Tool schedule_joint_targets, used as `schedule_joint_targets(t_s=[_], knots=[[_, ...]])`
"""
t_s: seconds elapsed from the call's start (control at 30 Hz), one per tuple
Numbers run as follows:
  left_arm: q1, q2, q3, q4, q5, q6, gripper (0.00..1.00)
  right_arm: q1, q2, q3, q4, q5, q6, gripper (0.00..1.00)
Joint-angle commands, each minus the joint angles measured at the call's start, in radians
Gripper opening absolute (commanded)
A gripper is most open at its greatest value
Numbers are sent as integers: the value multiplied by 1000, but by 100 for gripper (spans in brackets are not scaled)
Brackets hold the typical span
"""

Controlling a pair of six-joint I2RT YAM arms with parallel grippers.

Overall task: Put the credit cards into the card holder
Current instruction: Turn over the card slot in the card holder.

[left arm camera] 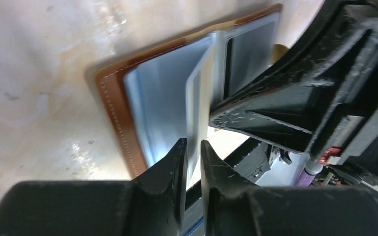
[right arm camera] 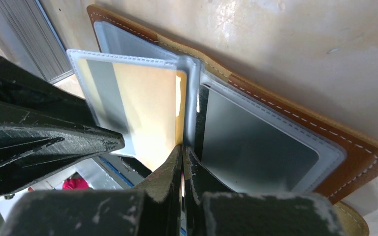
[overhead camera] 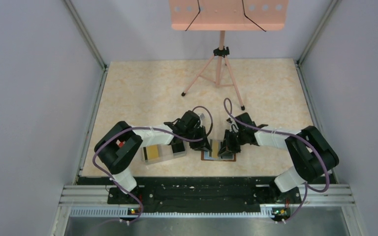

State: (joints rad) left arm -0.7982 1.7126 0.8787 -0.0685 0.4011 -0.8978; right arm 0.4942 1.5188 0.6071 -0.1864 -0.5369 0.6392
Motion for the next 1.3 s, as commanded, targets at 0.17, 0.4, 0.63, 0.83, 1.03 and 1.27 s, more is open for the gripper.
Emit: schedule_joint_targets(t_s=[0.17,0.4,0.63,0.83,1.03,1.27], knots=[[1,-37,29,-20,-5,5,0,-3,-59,16,22,-4,2,0],[2,-82,118,-202,-67,49,0,-38,-229,68,-95,67,-1,0],[-32,-2,161,-54,60,6,36,-135,-374,83,-183,104,-8,0],[-91,149,276,-42,100,-1,38,-196,-413,88,-231,104,-37,0],[-121,171,285,0,99,-20,38,-203,-413,90,-246,105,-52,0],[-100,30,235,-1,58,8,40,-202,-387,101,-241,74,-53,0]])
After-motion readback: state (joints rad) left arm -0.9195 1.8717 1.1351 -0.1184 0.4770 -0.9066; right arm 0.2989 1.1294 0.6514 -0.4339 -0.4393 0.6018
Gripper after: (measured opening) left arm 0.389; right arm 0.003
